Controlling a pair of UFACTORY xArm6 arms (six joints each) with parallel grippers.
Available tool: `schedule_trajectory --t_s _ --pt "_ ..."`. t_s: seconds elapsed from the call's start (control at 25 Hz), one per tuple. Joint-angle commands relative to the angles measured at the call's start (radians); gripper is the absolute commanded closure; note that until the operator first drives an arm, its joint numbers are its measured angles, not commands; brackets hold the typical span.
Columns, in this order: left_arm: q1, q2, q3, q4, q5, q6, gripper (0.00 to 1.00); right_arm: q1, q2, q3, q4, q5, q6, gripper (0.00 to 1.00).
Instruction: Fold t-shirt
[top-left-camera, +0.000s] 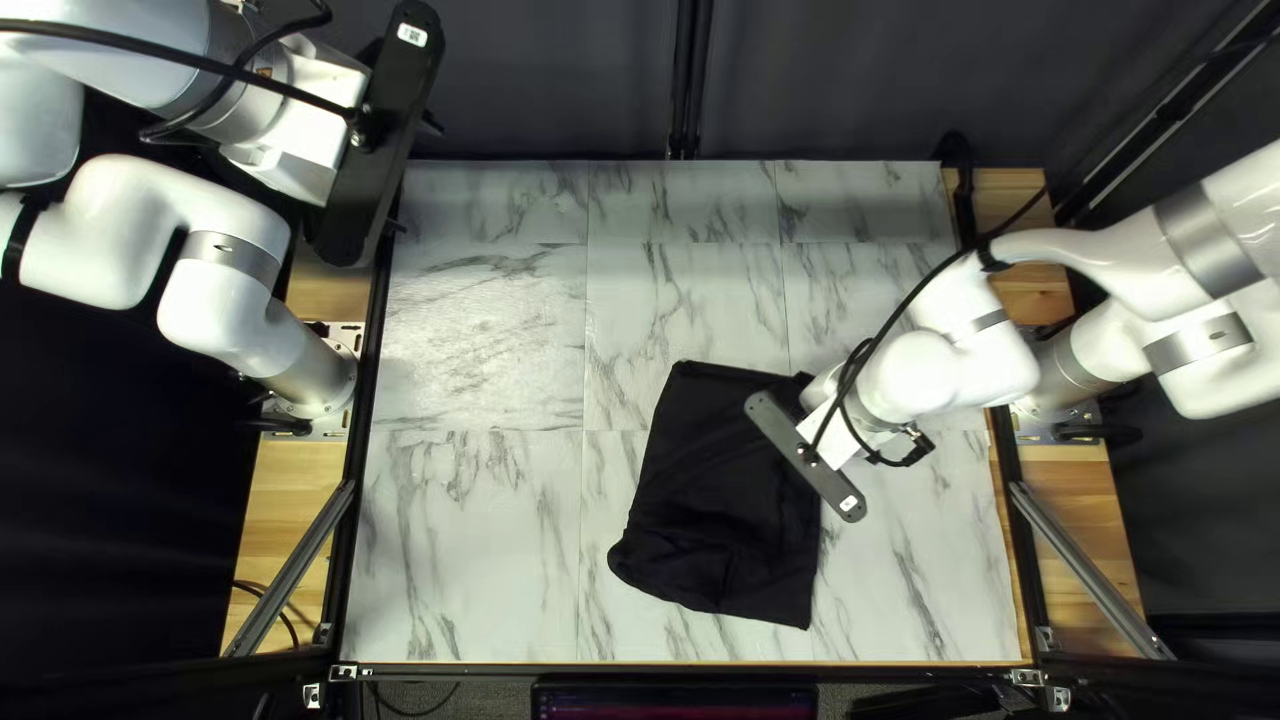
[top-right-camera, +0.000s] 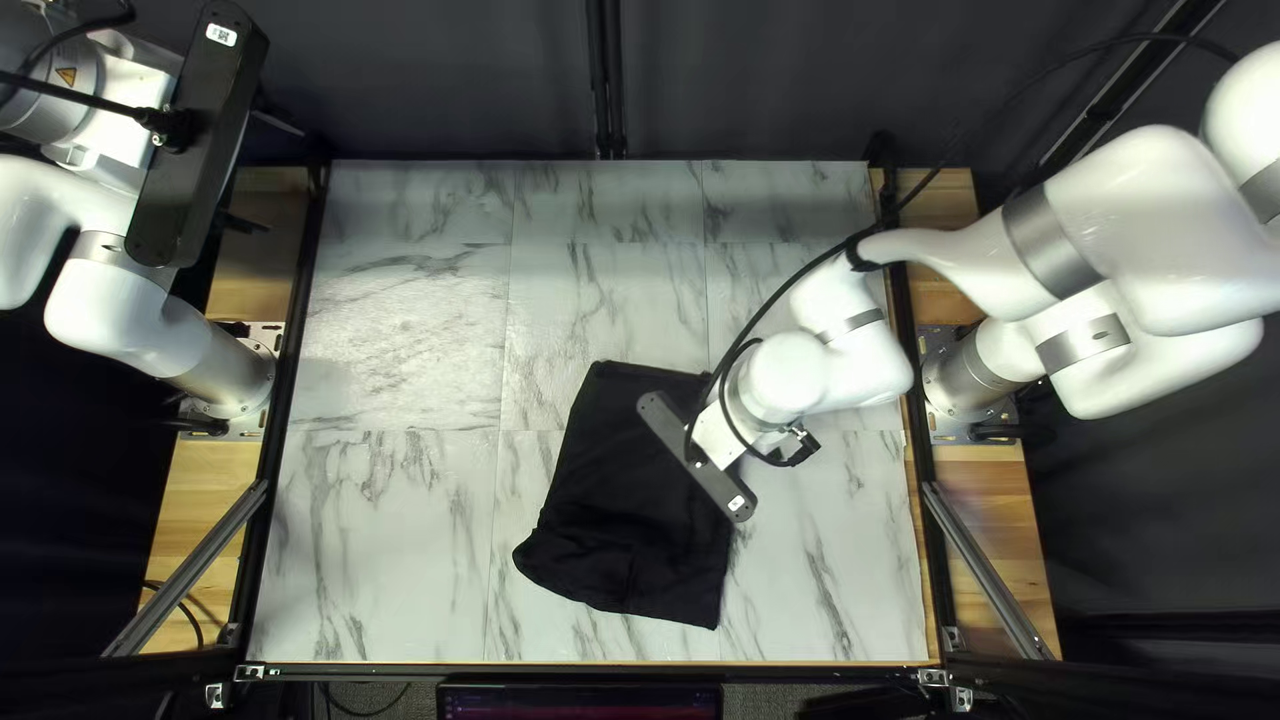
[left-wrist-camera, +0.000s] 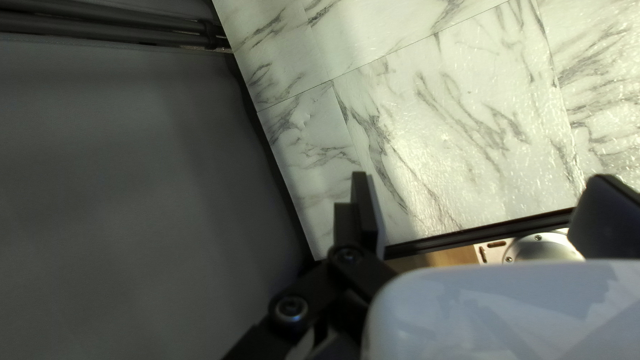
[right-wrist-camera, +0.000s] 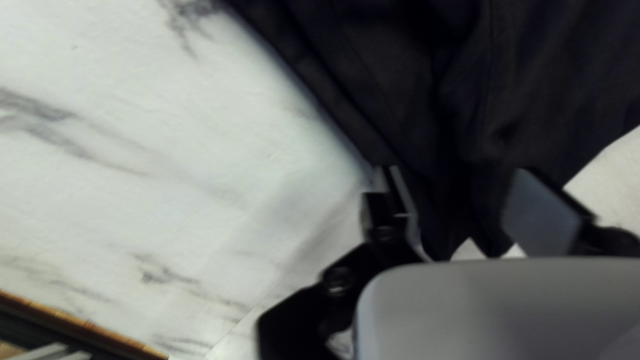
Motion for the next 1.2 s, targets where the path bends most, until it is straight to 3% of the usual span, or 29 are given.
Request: schedule_trajectory --t_s 0.04,0.16,0.36,0.72,0.92,1.0,1.04,1.08,1.12,1.2 --pt "0.0 0.0 0.0 0.0 0.0 0.0 0.0 -0.018 -0.042 -0.002 0.001 0.052 -0.035 0.0" --pt "0.0 0.0 0.0 0.0 0.0 0.0 0.0 -0.062 -0.046 0.008 -0.021 0.038 -0.092 0.0" --pt "0.0 0.0 0.0 0.0 0.0 0.0 0.0 -0.1 -0.014 0.071 -0.064 -0.117 -0.227 0.0" --pt "0.0 0.0 0.0 0.0 0.0 0.0 0.0 -0.102 -0.017 0.074 -0.069 -0.114 -0.224 0.0" --pt "0.0 0.0 0.0 0.0 0.0 0.0 0.0 -0.146 0.019 0.076 -0.072 -0.129 -0.243 0.0" --pt "0.0 0.0 0.0 0.0 0.0 0.0 0.0 -0.163 0.033 0.089 -0.092 -0.154 -0.247 0.06" --pt "0.0 0.0 0.0 0.0 0.0 0.0 0.0 -0.167 0.034 0.093 -0.097 -0.16 -0.247 0.21" --pt "0.0 0.0 0.0 0.0 0.0 0.0 0.0 -0.175 0.035 0.102 -0.107 -0.172 -0.248 0.43" --pt "0.0 0.0 0.0 0.0 0.0 0.0 0.0 -0.177 0.035 0.104 -0.111 -0.175 -0.247 0.99" --pt "0.0 0.0 0.0 0.0 0.0 0.0 0.0 -0.18 0.018 0.129 -0.134 -0.19 -0.232 1.0"
